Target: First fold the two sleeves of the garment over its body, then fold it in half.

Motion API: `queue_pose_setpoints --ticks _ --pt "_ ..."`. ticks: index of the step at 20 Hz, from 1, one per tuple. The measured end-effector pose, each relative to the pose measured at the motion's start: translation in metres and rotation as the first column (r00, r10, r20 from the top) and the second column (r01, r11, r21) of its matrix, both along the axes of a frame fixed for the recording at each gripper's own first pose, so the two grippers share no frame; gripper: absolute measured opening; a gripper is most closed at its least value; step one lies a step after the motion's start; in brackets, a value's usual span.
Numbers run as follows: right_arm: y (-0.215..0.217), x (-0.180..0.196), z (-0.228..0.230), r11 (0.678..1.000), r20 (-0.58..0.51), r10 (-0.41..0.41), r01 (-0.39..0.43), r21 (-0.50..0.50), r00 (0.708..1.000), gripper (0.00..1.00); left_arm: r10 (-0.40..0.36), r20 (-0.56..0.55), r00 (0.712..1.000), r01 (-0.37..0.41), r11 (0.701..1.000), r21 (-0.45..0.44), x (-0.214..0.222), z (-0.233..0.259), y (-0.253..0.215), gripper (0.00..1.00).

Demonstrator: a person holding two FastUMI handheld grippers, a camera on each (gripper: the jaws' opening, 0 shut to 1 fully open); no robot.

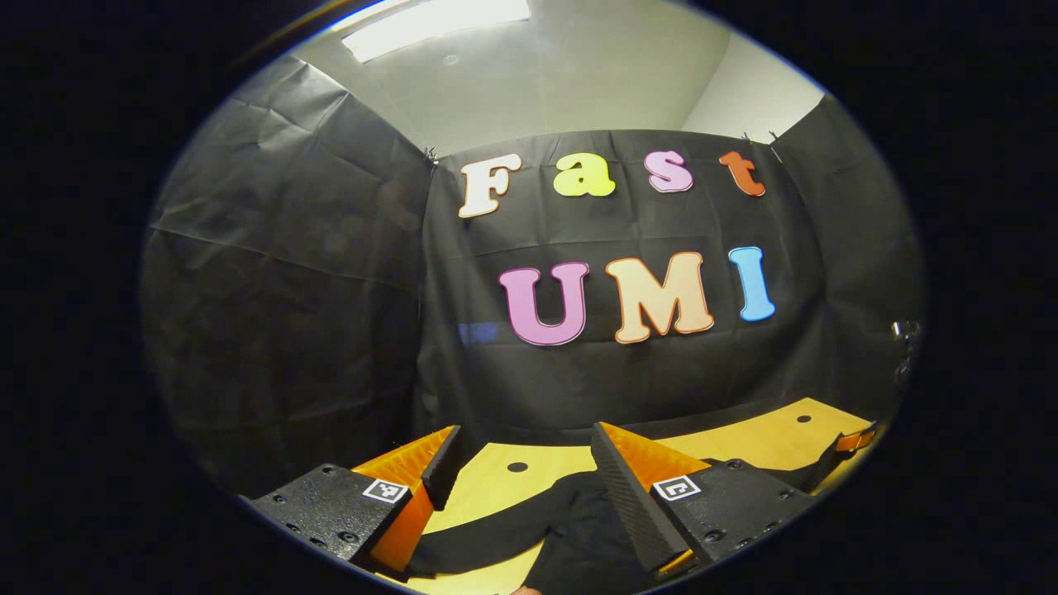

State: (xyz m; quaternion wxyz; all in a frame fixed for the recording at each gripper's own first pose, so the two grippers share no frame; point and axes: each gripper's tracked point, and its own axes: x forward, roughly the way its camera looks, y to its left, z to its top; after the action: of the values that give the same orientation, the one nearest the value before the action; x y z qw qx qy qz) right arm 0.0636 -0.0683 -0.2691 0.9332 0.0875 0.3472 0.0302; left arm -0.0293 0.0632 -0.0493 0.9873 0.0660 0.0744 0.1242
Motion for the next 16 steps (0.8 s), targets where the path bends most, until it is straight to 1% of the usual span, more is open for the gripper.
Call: queue_pose_setpoints --ticks 3,4,5,6,7,8,9,12,14,15,16 --pt "0.066 0.019 0.036 0.993 0.079 0.118 -0.118 -0.009 0.990 0.06 0.016 -0.022 1.000 -0.016 1.000 -0.005 -0.004 -0.008 0.023 0.92" --pt "0.086 0.025 0.045 0.988 0.098 0.153 -0.153 -0.014 0.983 0.06 0.020 -0.025 0.999 -0.021 1.000 -0.010 -0.005 -0.010 0.031 0.93" --pt "0.106 0.031 0.052 0.983 0.114 0.184 -0.183 -0.015 0.976 0.06 0.020 -0.030 0.999 -0.021 1.000 -0.019 -0.008 -0.013 0.036 0.93" --pt "0.124 0.034 0.057 0.978 0.129 0.209 -0.210 -0.008 0.969 0.08 0.021 -0.038 0.999 -0.022 0.999 -0.029 -0.010 -0.017 0.041 0.93" --pt "0.144 0.038 0.062 0.972 0.142 0.230 -0.233 0.002 0.963 0.06 0.021 -0.047 0.999 -0.023 0.999 -0.040 -0.013 -0.023 0.047 0.93" --pt "0.161 0.041 0.066 0.967 0.150 0.250 -0.254 0.009 0.957 0.06 0.027 -0.057 0.998 -0.030 0.998 -0.048 -0.016 -0.027 0.054 0.93" --pt "0.177 0.043 0.067 0.962 0.154 0.267 -0.272 0.011 0.951 0.06 0.029 -0.065 0.998 -0.032 0.998 -0.055 -0.017 -0.031 0.061 0.92" --pt "0.225 0.050 0.065 0.943 0.155 0.330 -0.334 -0.001 0.931 0.06 0.016 -0.078 0.997 -0.022 0.997 -0.077 -0.023 -0.040 0.079 0.93" --pt "0.256 0.054 0.061 0.927 0.152 0.372 -0.374 -0.016 0.916 0.06 0.025 -0.088 0.996 -0.032 0.996 -0.083 -0.025 -0.047 0.097 0.92" --pt "0.271 0.056 0.056 0.920 0.147 0.389 -0.391 -0.016 0.910 0.04 0.032 -0.093 0.995 -0.040 0.996 -0.085 -0.027 -0.050 0.106 0.93" --pt "0.285 0.057 0.052 0.915 0.139 0.402 -0.404 -0.014 0.905 0.06 0.039 -0.096 0.995 -0.048 0.995 -0.086 -0.027 -0.051 0.116 0.93"
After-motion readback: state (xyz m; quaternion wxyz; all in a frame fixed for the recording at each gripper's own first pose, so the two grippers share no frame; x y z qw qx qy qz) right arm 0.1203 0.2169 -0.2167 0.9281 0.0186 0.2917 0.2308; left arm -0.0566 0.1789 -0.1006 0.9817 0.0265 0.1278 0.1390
